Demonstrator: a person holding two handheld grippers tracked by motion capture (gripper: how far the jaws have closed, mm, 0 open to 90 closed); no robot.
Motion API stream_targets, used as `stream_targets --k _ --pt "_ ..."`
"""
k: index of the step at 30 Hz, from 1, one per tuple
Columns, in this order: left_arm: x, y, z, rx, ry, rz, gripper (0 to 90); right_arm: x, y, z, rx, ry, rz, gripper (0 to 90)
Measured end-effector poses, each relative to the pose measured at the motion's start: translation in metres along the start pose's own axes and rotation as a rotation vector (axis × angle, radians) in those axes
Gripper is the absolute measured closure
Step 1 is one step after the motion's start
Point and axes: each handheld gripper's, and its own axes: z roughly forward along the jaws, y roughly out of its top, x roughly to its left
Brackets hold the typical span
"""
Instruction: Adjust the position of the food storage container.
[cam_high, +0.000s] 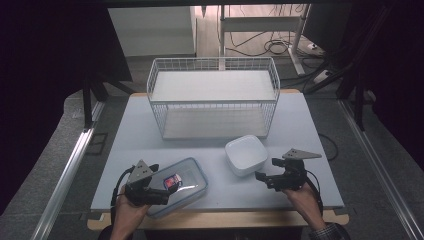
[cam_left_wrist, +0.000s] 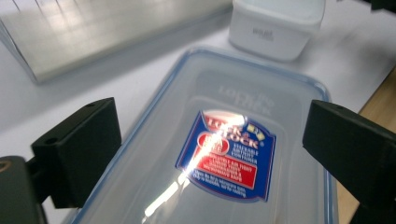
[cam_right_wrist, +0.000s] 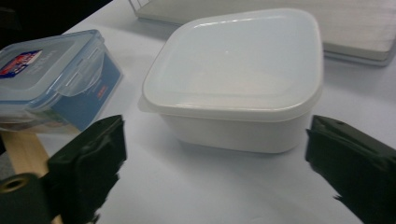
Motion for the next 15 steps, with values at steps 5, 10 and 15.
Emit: stream_targets --k 5,10,15 --pt "-0.0005 -0.0009 0.0017 0.025 -0.017 -0.009 5.5 0.0003 -0.0003 0.0029 0.006 0.025 0.016 0.0" --pt "0.0002 -0.0018 0.0005 0.010 -0.006 0.007 5.5 0.0048 0.0006 0.0053 0.023 0.047 0.004 7.4" --pt "0.0047 -0.0037 -0.0011 0.004 0.000 -0.013 5.6 0.0046 0.0020 0.0032 0.042 0.032 -0.030 19.3"
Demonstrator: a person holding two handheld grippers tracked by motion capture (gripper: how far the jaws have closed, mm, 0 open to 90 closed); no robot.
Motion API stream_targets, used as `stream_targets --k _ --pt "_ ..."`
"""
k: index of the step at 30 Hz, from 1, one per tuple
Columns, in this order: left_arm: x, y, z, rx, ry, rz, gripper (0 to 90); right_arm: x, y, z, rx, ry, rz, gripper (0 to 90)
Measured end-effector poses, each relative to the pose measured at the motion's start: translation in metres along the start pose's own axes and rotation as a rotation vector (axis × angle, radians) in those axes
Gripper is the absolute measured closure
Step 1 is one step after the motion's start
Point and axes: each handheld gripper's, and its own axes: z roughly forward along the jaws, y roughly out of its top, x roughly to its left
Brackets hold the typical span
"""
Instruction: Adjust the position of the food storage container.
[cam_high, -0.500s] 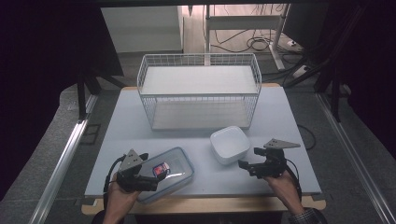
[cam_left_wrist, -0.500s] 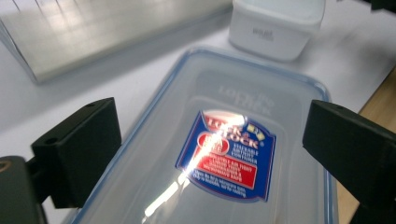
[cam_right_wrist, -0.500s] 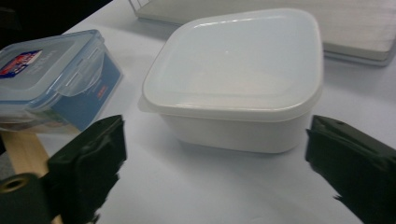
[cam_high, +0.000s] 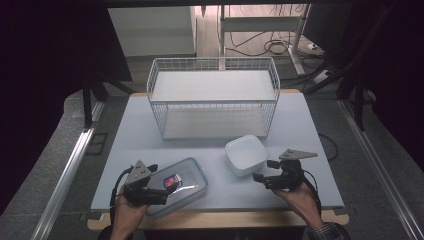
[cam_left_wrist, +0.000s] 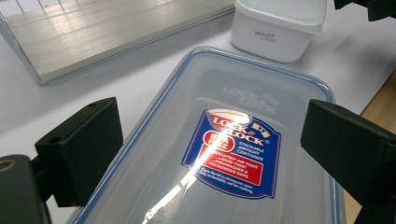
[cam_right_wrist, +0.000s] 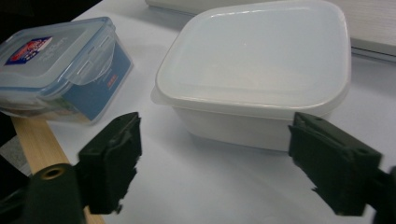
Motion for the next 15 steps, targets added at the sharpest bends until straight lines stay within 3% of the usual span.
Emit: stream_targets --k 4,9,15 --pt "0.002 -0.001 -0.001 -0.012 -0.005 -0.004 5.6 0.001 0.002 -0.003 0.021 -0.020 -0.020 27.7" --pt "0.002 -0.002 0.000 -0.012 -0.006 0.001 5.3 0.005 0.007 -0.003 0.046 -0.047 -0.056 29.1" --pt "0.003 -0.003 -0.001 -0.008 0.009 0.009 5.6 0.008 0.028 -0.002 0.053 -0.055 -0.094 45.9"
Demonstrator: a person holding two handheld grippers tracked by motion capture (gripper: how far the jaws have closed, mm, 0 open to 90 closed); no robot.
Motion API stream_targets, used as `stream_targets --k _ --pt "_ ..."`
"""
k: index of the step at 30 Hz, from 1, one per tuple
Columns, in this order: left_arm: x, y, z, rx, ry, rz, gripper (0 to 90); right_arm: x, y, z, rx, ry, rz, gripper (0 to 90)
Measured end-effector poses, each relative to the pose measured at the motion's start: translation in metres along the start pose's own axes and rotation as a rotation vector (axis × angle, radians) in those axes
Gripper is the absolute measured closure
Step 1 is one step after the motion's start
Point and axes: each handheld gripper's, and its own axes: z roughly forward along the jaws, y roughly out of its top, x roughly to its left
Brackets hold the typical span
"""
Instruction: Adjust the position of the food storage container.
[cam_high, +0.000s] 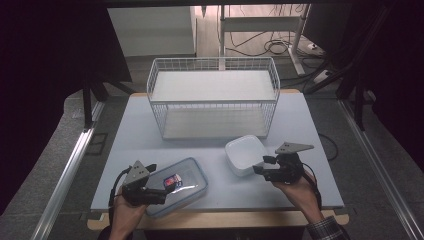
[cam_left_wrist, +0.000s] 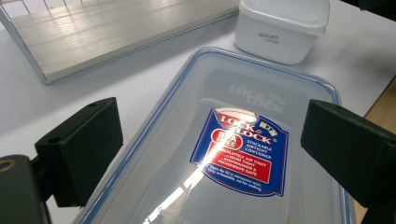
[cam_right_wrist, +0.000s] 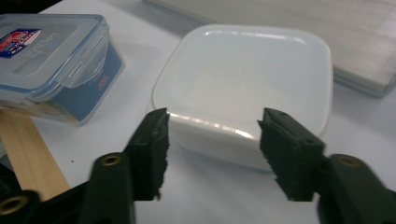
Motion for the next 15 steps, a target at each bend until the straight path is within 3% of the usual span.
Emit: stream_targets --k 5,6,7,8,9,12,15 --pt "0.002 0.000 -0.002 -0.011 0.004 -0.009 5.8 0.005 0.024 0.012 0.036 -0.019 -0.085 66.8" --pt "0.002 0.000 -0.002 -0.013 0.004 -0.009 5.9 0.004 0.029 0.015 0.035 -0.016 -0.085 72.8" --pt "0.002 0.000 -0.002 -0.013 0.004 -0.009 6.0 0.004 0.029 0.015 0.035 -0.016 -0.085 72.8" --pt "0.003 -0.001 -0.003 -0.019 0.005 -0.015 6.0 0.000 0.038 0.022 0.014 -0.013 -0.080 83.3" --pt "0.003 -0.001 -0.003 -0.017 0.005 -0.014 6.0 -0.002 0.041 0.026 0.010 -0.011 -0.072 86.4" --pt "0.004 -0.001 -0.003 -0.013 0.008 -0.013 6.4 -0.005 0.049 0.034 0.008 -0.005 -0.072 89.1" --pt "0.004 -0.002 -0.003 -0.007 0.012 -0.006 6.5 -0.011 0.063 0.052 0.017 -0.041 -0.085 89.4"
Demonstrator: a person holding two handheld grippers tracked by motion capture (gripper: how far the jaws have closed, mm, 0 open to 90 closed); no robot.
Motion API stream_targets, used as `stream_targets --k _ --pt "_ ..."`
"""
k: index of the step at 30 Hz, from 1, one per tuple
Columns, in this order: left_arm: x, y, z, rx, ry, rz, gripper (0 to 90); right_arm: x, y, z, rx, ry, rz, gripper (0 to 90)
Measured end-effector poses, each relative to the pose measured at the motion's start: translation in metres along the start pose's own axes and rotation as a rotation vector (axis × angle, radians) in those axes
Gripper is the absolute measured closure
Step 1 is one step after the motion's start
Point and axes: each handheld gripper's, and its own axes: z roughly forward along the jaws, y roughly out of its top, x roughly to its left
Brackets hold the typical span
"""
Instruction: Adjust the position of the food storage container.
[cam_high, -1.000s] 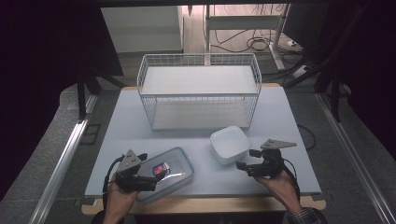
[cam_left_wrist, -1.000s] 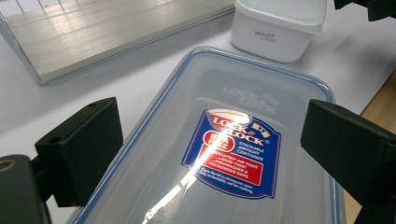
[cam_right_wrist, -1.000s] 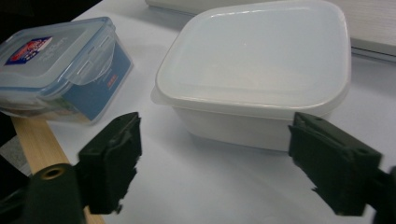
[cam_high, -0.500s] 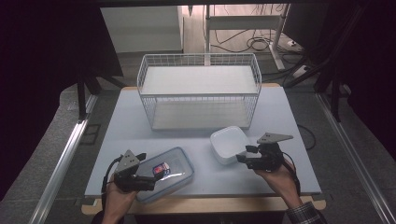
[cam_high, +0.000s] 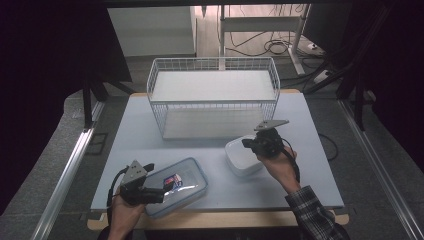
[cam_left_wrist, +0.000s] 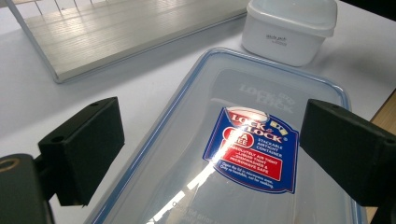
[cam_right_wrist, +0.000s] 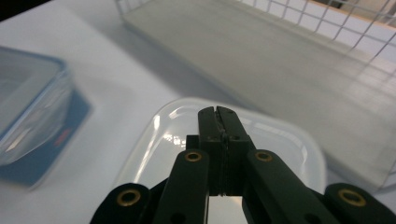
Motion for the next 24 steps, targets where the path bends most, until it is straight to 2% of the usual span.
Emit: stream_targets --k 3,4,5,6,7,13,18,24 --pt "0.000 0.000 -0.001 -0.005 0.001 -0.001 6.7 -0.012 0.009 0.013 0.017 -0.042 0.009 89.5" --pt "0.000 0.000 -0.001 -0.005 0.001 -0.001 6.7 -0.012 0.009 0.013 0.017 -0.042 0.009 89.5" --pt "0.000 0.000 0.000 -0.006 0.001 -0.002 6.7 -0.020 0.012 0.022 0.036 -0.065 0.015 89.5" --pt "0.000 0.000 0.000 -0.006 0.001 -0.002 6.7 -0.020 0.012 0.022 0.036 -0.065 0.015 89.5" --pt "0.001 0.000 0.000 -0.002 0.001 -0.002 6.8 -0.029 0.014 0.033 0.066 -0.083 0.016 89.5" --pt "-0.001 -0.001 0.002 0.010 0.008 0.014 6.9 -0.046 0.015 0.049 0.114 -0.112 0.027 89.5" --pt "0.000 -0.001 0.001 0.007 0.004 0.010 6.9 -0.051 0.013 0.046 0.127 -0.102 0.042 89.7" --pt "0.000 -0.001 0.000 -0.001 -0.004 0.004 8.6 -0.051 -0.004 0.026 0.116 -0.082 0.088 89.8"
